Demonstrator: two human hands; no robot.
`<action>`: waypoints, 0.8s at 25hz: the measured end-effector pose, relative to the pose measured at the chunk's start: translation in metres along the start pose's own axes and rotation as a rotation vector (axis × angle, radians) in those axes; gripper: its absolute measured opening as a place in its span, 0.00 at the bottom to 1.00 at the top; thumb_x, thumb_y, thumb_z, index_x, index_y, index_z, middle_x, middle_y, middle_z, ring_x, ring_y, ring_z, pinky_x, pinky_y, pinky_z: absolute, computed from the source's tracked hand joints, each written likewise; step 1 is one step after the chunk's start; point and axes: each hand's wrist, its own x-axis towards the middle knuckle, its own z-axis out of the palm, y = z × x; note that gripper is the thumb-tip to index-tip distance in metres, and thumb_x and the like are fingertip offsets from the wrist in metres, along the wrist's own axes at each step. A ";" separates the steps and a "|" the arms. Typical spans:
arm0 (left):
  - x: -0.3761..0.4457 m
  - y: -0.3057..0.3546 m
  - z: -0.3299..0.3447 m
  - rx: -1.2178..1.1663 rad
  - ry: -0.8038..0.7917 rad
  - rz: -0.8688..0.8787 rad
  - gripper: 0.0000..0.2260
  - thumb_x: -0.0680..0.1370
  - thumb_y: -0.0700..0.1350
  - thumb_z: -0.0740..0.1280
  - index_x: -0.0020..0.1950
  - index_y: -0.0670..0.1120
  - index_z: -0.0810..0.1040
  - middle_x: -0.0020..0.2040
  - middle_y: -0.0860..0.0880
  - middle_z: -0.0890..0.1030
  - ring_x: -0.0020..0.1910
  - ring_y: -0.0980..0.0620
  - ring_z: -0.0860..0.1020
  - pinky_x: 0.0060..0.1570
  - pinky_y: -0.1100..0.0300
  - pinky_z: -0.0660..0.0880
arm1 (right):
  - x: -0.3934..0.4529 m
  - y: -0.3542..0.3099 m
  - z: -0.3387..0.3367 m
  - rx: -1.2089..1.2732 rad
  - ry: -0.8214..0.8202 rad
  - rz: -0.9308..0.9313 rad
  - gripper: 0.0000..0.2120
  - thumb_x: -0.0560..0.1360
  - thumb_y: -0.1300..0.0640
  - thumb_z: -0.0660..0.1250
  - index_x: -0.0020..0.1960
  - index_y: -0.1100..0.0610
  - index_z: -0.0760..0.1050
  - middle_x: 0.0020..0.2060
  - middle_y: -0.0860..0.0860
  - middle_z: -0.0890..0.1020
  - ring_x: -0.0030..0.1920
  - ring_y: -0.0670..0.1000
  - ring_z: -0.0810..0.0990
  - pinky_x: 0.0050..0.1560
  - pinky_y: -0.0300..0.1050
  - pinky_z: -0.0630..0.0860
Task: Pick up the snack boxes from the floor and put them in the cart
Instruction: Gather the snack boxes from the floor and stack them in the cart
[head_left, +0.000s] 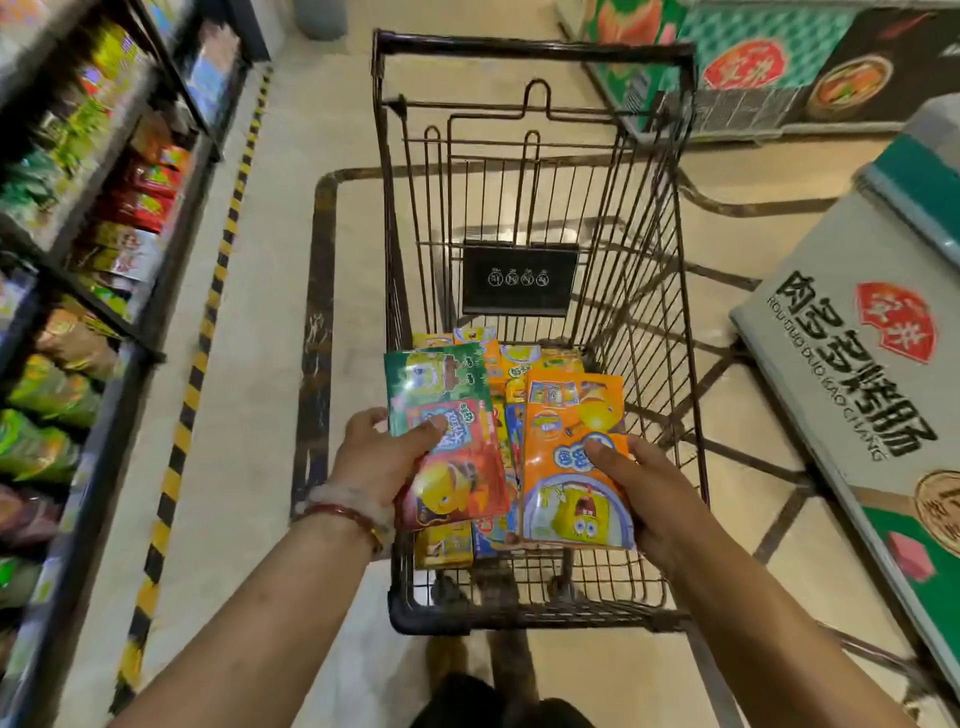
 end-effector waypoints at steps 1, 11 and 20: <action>0.017 0.000 0.009 0.034 0.004 0.009 0.44 0.49 0.59 0.81 0.60 0.43 0.73 0.52 0.43 0.82 0.44 0.43 0.83 0.45 0.47 0.80 | 0.017 0.001 -0.001 -0.010 0.029 0.001 0.18 0.70 0.57 0.70 0.60 0.58 0.75 0.50 0.57 0.84 0.43 0.57 0.85 0.36 0.51 0.81; 0.173 -0.077 0.075 0.420 0.317 -0.002 0.24 0.72 0.46 0.73 0.66 0.43 0.72 0.62 0.44 0.77 0.60 0.43 0.76 0.58 0.54 0.73 | 0.207 0.068 -0.012 -0.263 0.206 0.039 0.39 0.63 0.44 0.79 0.68 0.57 0.70 0.57 0.58 0.80 0.51 0.59 0.82 0.52 0.61 0.79; 0.261 -0.151 0.079 0.569 0.484 -0.122 0.19 0.74 0.44 0.71 0.63 0.44 0.76 0.58 0.42 0.80 0.57 0.42 0.76 0.50 0.57 0.70 | 0.297 0.133 0.007 -0.654 0.151 -0.021 0.18 0.76 0.54 0.69 0.64 0.56 0.73 0.50 0.47 0.76 0.53 0.49 0.76 0.44 0.33 0.66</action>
